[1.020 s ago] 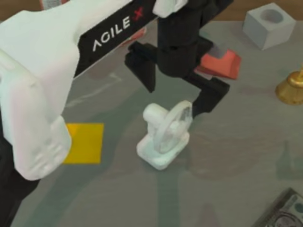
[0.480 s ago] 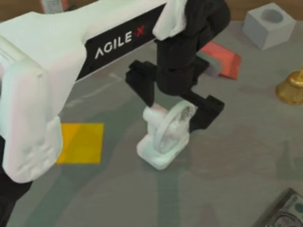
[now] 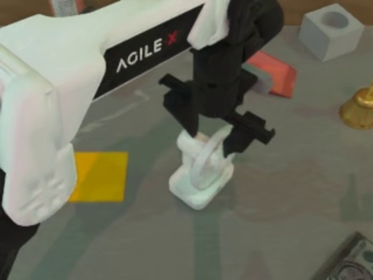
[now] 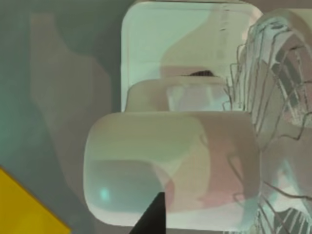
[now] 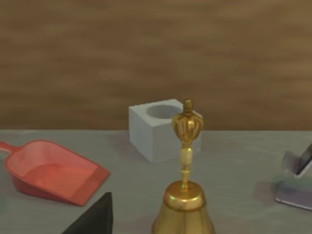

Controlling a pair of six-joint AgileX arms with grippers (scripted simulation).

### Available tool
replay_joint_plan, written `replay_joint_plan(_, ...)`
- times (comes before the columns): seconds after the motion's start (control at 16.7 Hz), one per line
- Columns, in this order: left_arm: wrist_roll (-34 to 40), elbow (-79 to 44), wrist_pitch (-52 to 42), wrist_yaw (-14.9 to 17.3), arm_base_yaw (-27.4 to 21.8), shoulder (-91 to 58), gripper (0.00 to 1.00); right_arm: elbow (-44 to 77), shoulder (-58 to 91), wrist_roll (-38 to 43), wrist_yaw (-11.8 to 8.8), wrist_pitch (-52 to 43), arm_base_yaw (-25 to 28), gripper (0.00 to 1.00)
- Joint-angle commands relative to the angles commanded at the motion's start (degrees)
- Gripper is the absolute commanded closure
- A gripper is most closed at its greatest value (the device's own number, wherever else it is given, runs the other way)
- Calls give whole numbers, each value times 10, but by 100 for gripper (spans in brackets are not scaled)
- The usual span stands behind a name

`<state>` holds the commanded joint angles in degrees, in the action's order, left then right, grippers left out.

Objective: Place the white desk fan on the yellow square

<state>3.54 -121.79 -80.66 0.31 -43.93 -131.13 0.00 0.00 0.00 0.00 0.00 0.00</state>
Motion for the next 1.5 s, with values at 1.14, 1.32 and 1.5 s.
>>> replay_joint_plan(1.14, 1, -45, -37, -2, 4, -7, 100, 0, 0, 0, 0, 0, 0, 0)
replay_joint_plan(1.32, 1, -130, -95, -2, 8, -22, 100, 0, 0, 0, 0, 0, 0, 0)
replay_joint_plan(1.5, 0, -181, -140, 0, 11, -34, 100, 0, 0, 0, 0, 0, 0, 0)
